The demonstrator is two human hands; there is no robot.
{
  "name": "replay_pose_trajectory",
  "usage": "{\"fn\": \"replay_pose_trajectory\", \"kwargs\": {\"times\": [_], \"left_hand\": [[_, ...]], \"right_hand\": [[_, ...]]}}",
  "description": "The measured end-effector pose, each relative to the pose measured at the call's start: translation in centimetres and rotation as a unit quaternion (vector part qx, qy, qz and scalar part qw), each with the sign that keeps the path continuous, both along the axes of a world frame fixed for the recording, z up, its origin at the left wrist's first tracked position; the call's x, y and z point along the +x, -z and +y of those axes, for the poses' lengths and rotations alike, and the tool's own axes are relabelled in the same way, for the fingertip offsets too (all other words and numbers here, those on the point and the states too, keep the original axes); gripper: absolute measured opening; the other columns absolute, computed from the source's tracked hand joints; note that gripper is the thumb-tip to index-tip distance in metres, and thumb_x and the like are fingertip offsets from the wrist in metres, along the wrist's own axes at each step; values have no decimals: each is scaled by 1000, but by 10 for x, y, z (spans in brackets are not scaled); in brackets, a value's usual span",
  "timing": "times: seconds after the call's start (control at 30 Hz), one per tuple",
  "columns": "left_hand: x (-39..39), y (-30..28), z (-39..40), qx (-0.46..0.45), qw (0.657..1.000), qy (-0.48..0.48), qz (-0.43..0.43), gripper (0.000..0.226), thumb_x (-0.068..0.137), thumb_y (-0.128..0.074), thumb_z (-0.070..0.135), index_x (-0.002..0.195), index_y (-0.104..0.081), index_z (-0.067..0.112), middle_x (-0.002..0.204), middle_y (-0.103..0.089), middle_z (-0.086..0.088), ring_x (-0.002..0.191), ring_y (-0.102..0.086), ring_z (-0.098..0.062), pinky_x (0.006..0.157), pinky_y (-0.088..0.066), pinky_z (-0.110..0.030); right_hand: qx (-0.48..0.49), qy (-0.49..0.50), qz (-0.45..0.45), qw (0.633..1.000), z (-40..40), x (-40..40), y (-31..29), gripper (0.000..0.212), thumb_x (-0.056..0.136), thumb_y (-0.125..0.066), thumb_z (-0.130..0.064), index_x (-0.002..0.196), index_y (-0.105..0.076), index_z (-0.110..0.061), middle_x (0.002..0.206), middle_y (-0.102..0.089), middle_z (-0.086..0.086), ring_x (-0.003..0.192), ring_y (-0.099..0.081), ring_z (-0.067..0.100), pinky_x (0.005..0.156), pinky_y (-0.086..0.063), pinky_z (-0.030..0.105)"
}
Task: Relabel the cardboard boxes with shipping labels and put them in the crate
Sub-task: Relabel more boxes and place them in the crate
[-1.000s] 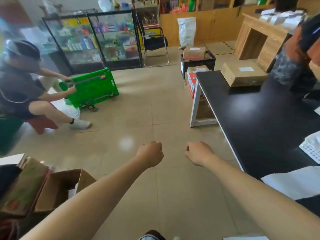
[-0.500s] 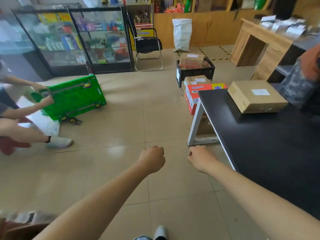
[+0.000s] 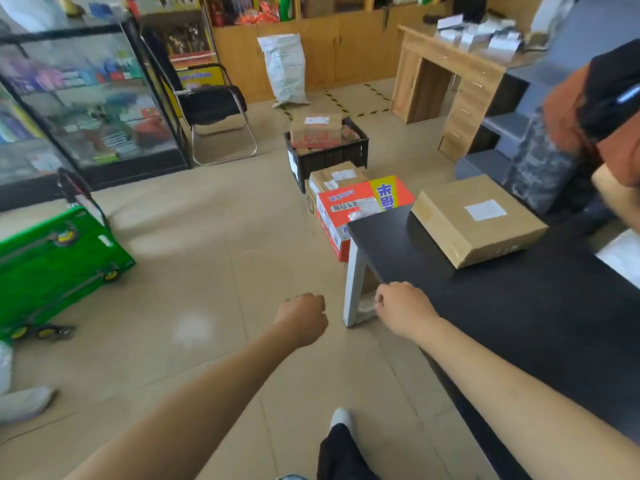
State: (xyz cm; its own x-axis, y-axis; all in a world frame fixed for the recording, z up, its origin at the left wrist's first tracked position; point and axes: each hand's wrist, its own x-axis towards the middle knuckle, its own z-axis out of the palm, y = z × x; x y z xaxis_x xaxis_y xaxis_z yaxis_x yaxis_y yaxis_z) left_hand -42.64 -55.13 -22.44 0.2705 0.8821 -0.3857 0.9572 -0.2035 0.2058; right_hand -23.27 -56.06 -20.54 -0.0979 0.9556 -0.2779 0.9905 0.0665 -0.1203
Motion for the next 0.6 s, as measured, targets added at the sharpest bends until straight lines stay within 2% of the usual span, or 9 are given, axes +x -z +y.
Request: {"fn": "replay_pose_trajectory", "kwargs": {"times": [0.2,0.37,0.5,0.53,0.6], "left_hand": [[44,-15,116,26,997,75,0,33,96,-39,25,123,-53,14,125,-55,-8,113,-54,-29,93,-38,-35],[75,-15,194,9,988,152,24,31,97,-39,24,121,-54,13,124,-57,-9,113,-55,-29,95,-42,-38],[114,-12,263,7,974,228,9,28,96,-42,21,117,-57,9,121,-58,-9,113,-55,-29,93,-47,-39],[127,-9,279,4,968,252,3,29,96,-41,21,118,-56,9,122,-58,-9,113,-55,-28,93,-47,-39],[151,-7,308,9,953,303,-2,30,98,-39,20,119,-56,9,123,-58,-9,113,-55,-26,91,-46,-37]], "right_hand": [[-16,77,8,997,86,40,-3,25,99,-40,-26,114,-56,-16,119,-57,5,112,-50,26,90,-43,36],[-24,138,17,990,131,61,4,25,98,-39,-26,110,-58,-16,115,-60,4,110,-51,25,89,-45,35],[-42,241,22,969,163,87,7,26,99,-38,-23,113,-59,-15,114,-61,4,107,-55,24,89,-47,34],[-49,271,21,961,168,94,8,25,98,-38,-22,108,-59,-15,109,-62,4,102,-57,23,84,-48,33],[-56,322,15,945,178,105,9,21,97,-39,-21,84,-56,-15,89,-60,2,82,-55,20,68,-46,30]]}}
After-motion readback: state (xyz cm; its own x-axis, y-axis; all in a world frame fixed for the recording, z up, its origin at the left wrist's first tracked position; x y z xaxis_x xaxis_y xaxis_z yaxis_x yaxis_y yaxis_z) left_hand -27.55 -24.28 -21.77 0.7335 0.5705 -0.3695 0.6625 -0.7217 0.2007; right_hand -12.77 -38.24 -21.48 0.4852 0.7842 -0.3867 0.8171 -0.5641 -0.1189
